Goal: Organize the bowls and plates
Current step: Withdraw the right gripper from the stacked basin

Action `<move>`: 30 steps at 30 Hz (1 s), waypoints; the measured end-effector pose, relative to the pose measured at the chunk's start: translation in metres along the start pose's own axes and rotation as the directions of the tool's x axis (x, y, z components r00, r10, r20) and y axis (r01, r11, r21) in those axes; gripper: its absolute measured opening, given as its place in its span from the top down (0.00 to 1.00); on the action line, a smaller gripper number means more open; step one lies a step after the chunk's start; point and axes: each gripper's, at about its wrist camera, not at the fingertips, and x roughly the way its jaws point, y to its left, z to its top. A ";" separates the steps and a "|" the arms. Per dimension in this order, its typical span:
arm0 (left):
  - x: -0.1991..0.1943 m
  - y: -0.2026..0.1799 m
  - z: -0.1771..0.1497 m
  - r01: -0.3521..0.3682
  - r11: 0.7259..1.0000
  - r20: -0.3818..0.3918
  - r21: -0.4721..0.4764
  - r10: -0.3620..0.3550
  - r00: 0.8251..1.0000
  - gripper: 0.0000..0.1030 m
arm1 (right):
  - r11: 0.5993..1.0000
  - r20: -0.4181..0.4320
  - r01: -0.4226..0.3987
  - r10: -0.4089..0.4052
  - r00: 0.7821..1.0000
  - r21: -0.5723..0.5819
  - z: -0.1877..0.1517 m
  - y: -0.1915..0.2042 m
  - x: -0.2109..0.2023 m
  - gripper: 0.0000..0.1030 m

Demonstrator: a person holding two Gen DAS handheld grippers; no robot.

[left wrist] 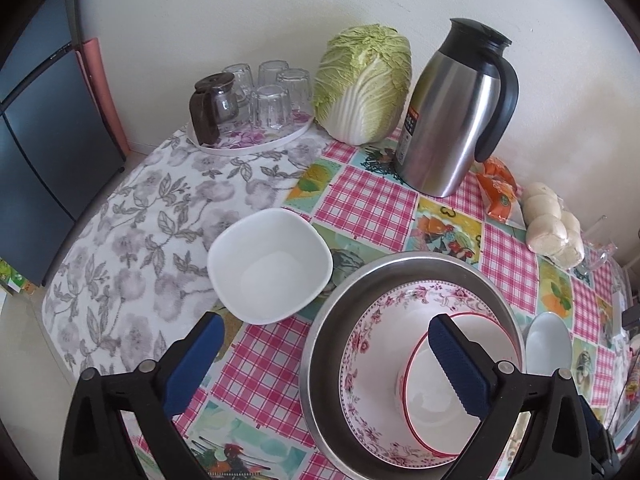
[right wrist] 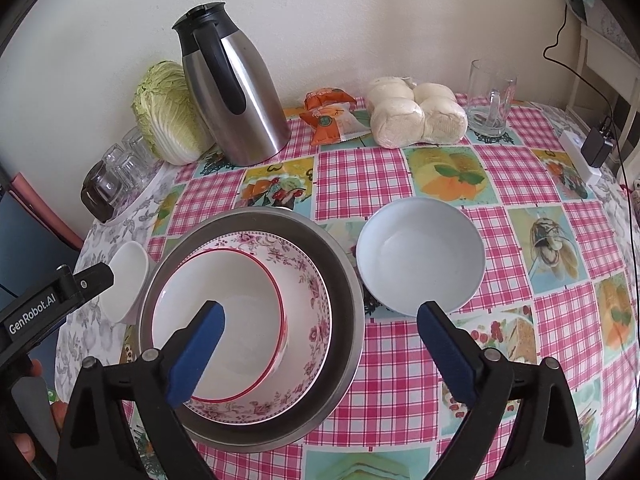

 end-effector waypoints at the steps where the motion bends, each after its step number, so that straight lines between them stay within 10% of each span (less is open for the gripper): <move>1: -0.001 0.001 0.000 -0.001 1.000 0.005 -0.005 0.001 1.000 0.00 | 1.000 0.001 -0.001 0.001 1.000 0.000 0.000 0.000 0.000 0.05; 20: -0.033 -0.031 0.001 0.007 0.998 0.200 0.054 -0.018 0.980 0.00 | 0.998 0.146 -0.048 0.042 0.988 0.043 0.007 -0.033 -0.038 0.05; 30: -0.038 -0.088 -0.002 0.094 0.986 0.158 0.138 -0.116 0.981 0.00 | 0.985 0.168 -0.086 0.060 0.984 0.150 0.015 -0.089 -0.049 0.05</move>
